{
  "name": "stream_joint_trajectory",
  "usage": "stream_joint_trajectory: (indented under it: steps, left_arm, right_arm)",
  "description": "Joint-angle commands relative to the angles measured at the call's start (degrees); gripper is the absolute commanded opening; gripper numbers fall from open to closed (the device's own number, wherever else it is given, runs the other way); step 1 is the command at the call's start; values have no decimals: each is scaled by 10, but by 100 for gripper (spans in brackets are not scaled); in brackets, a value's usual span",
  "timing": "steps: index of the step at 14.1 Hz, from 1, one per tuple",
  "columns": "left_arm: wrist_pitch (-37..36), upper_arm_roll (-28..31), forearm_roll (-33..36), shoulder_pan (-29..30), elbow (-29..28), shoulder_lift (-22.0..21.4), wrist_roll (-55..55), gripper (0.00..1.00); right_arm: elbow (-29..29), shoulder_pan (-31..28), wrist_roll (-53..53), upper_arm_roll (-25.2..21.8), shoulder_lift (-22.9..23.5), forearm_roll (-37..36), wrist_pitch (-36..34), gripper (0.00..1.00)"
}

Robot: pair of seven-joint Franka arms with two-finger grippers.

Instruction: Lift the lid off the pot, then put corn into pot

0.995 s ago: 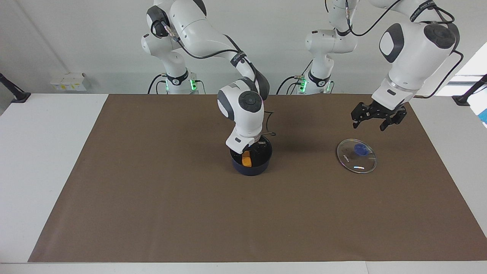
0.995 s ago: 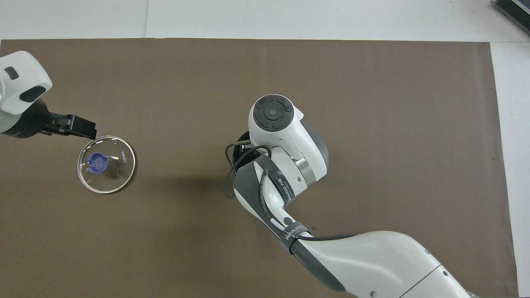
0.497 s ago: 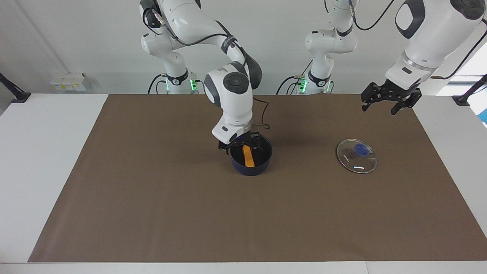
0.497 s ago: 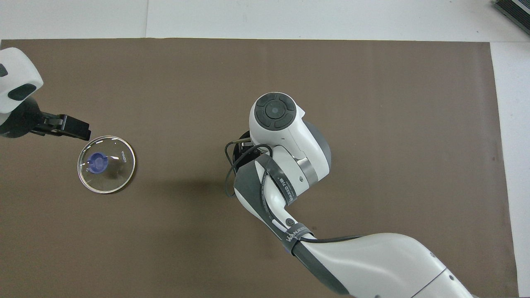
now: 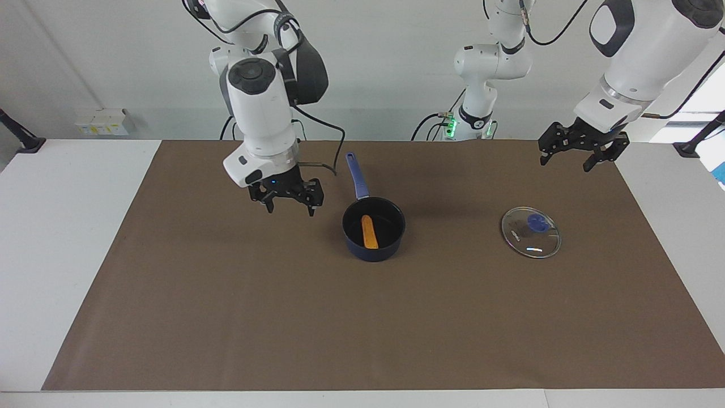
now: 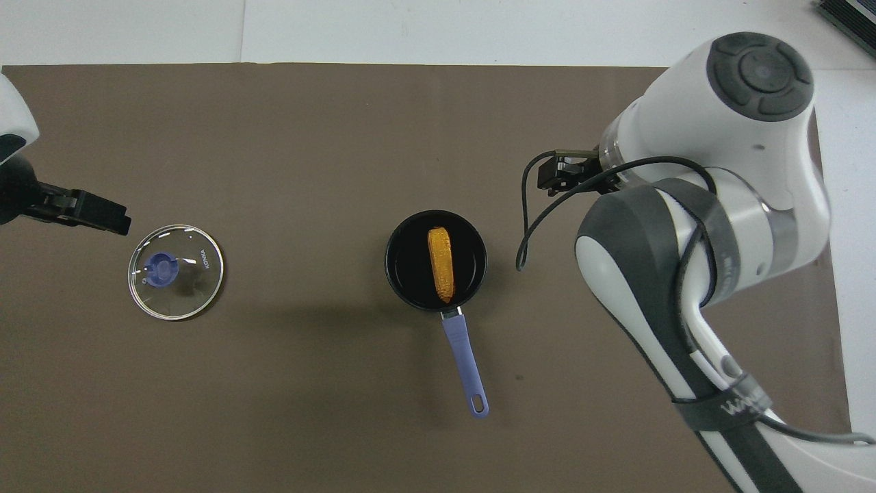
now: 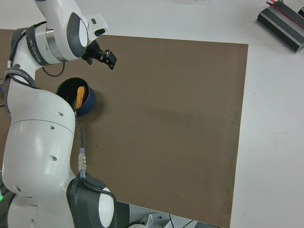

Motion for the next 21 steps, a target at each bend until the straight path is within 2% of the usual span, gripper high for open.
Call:
stream_joint_trajectory:
  steps: [1, 6, 12, 15, 19, 21]
  left_arm:
    - [-8, 1, 4, 2, 10, 5, 9, 100]
    - [-39, 2, 4, 5, 17, 7, 5, 100]
    - [-28, 1, 11, 3, 16, 5, 4, 100]
    - [-25, 1, 11, 3, 14, 3, 4, 100]
    - [-22, 1, 11, 3, 13, 2, 4, 100]
    - [-21, 1, 11, 3, 12, 1, 4, 100]
  right_arm:
    - [-11, -47, -50, 6, -47, 7, -45, 100]
    - [-8, -95, -102, 5, -98, 13, -112, 100]
    - [-8, -115, -110, 4, -163, 13, -175, 100]
    - [-12, -118, -112, -8, -168, 15, -172, 100]
    - [-5, -122, -188, -39, -165, 17, -174, 100]
    - [5, -122, -192, -41, -166, 17, -185, 100]
